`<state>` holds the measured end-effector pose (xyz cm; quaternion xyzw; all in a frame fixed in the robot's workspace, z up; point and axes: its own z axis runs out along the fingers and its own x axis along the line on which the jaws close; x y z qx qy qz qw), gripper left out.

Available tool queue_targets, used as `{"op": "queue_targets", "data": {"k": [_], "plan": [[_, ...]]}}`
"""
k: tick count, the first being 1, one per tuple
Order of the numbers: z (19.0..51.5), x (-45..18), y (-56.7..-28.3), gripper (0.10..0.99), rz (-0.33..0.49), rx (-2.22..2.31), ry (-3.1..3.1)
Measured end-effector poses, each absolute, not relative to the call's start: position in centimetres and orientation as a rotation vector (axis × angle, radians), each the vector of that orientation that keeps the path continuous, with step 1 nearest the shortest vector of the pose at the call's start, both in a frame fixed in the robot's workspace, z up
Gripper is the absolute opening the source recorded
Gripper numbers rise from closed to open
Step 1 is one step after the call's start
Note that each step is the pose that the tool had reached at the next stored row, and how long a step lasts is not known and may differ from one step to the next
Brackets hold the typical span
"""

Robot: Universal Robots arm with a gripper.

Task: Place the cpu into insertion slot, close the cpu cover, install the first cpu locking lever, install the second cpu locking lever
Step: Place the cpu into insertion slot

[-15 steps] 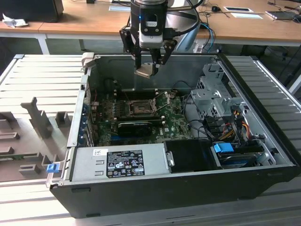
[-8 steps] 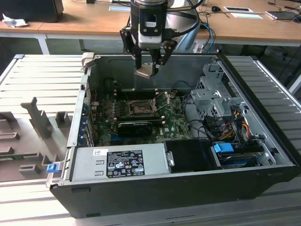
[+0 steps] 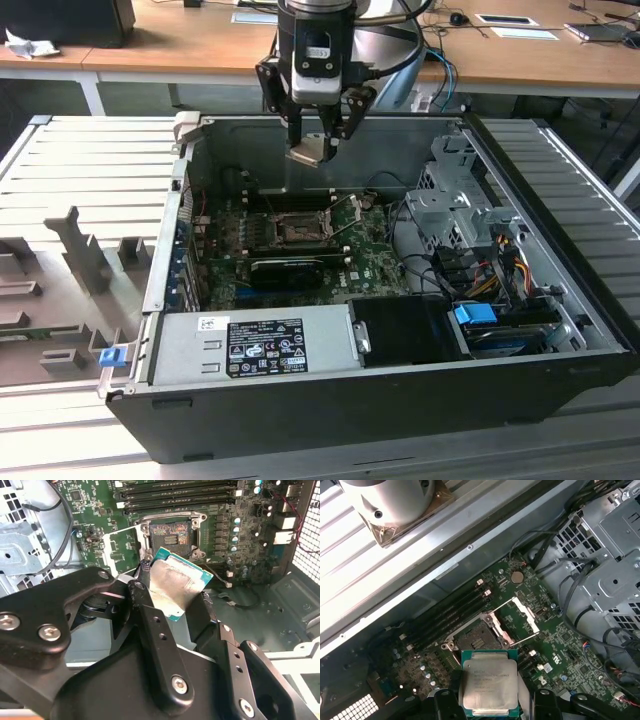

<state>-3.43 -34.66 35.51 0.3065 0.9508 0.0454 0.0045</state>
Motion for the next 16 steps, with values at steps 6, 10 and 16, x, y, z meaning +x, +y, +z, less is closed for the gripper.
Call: {"op": "queue_targets", "data": {"k": [6, 10, 16], "plan": [[35.43, -3.43, -34.66, 0.525, 0.142, 1.001, 2.964], [35.37, -3.43, -34.66, 0.525, 0.142, 1.024, 2.955], [35.17, -3.43, -34.66, 0.525, 0.140, 1.150, 2.904]]}}
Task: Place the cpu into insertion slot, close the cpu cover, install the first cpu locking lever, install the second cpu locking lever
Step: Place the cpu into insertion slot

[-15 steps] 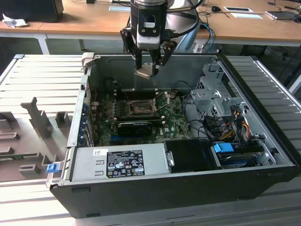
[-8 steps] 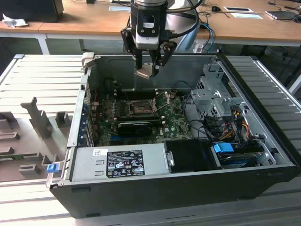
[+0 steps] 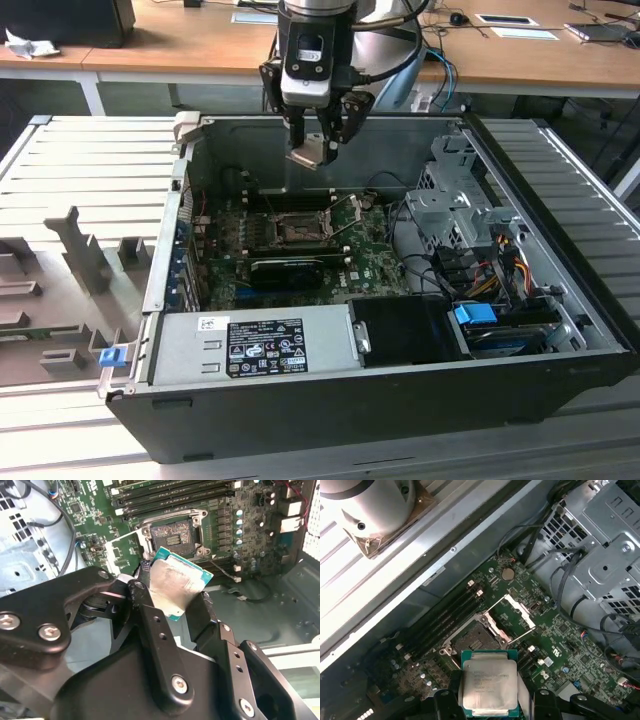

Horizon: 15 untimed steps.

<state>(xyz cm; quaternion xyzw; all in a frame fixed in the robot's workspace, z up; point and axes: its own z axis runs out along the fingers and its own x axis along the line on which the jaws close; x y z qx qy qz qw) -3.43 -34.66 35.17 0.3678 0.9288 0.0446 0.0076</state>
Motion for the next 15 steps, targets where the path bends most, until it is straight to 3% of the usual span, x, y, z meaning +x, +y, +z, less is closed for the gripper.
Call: {"op": "queue_targets", "data": {"k": [15], "plan": [[34.83, -3.43, -34.66, 0.525, 0.137, 1.346, 2.812]]}}
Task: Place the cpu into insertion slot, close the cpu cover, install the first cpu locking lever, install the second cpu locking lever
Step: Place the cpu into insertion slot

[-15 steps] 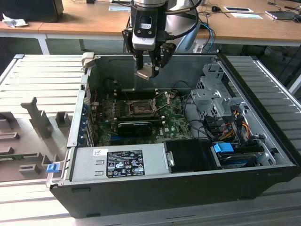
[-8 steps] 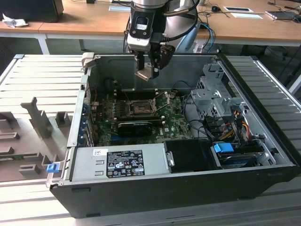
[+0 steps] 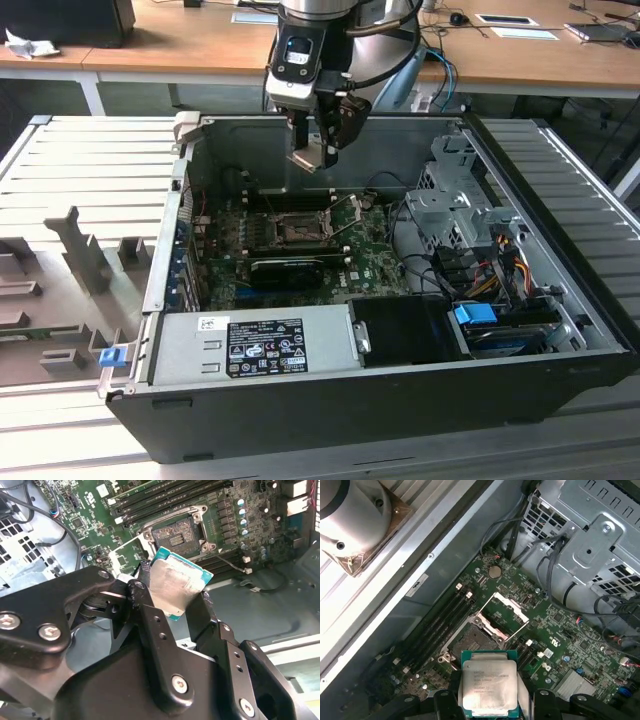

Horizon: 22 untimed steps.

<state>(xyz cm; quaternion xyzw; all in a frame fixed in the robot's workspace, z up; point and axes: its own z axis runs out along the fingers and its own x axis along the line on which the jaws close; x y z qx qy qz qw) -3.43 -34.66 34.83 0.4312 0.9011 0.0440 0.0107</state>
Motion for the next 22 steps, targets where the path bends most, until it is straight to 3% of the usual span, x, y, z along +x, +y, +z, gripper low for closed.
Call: {"op": "queue_targets", "data": {"k": [22], "plan": [[33.85, -3.43, -34.68, 0.525, 0.135, 1.475, 2.742]]}}
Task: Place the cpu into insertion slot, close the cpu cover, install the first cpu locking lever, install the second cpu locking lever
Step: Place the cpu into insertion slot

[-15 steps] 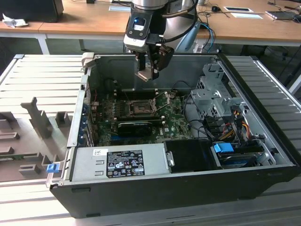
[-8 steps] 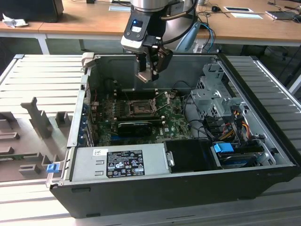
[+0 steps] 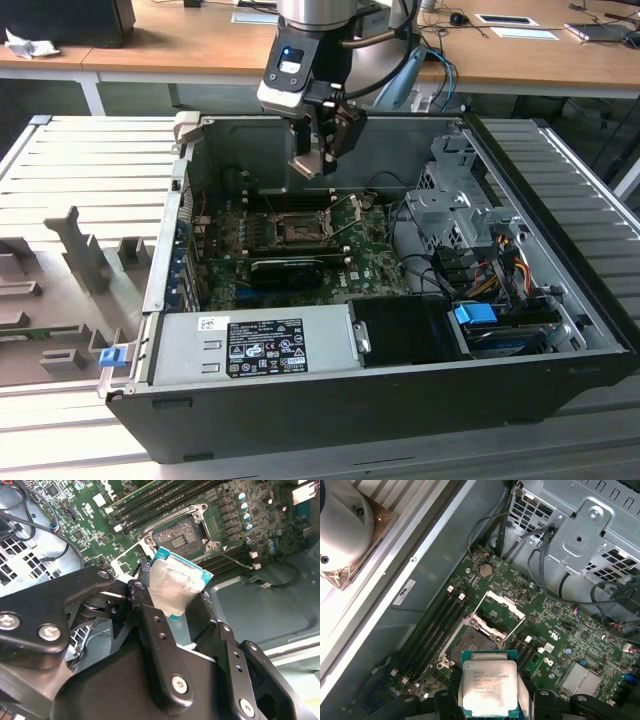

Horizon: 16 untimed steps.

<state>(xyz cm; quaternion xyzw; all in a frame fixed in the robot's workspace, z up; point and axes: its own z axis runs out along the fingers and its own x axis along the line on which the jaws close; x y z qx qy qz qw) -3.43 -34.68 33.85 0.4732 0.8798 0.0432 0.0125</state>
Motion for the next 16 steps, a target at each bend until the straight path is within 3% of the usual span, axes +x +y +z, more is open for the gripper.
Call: {"op": "queue_targets", "data": {"k": [16], "plan": [[33.06, -3.42, -34.68, 0.525, 0.134, 1.483, 2.738]]}}
